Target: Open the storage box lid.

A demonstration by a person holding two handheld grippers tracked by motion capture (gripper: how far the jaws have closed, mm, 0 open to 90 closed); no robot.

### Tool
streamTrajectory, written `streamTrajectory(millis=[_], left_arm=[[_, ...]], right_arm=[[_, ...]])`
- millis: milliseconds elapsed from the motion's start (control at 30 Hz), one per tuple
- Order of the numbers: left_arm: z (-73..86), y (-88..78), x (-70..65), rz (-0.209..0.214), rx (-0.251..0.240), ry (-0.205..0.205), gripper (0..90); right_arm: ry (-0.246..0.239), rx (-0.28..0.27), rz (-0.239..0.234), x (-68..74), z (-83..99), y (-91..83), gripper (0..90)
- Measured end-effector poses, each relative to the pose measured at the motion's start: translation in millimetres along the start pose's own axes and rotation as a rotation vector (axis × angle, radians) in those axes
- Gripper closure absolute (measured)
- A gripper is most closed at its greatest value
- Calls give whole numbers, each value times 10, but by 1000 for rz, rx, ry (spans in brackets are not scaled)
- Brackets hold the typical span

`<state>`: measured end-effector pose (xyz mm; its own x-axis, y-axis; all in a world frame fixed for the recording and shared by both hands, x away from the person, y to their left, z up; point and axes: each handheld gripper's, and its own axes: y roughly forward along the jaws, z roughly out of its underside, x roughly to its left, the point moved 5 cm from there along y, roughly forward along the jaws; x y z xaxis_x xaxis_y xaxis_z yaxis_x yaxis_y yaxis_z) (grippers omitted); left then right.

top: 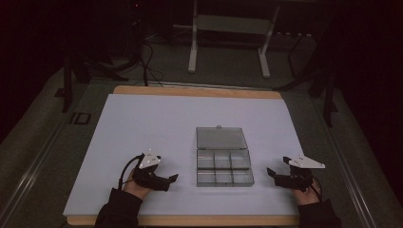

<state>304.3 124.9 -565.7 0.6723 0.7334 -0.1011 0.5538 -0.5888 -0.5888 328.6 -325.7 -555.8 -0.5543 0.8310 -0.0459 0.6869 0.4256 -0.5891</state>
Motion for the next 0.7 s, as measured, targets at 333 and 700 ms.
streamTrajectory(millis=[333,700], left_arm=[[82,-88,68,-104,-16,-13,33],[92,-134,88,-137,-70,-40,33]], right_arm=[[10,0,46,-42,52,20,160],[14,3,69,-48,67,29,162]])
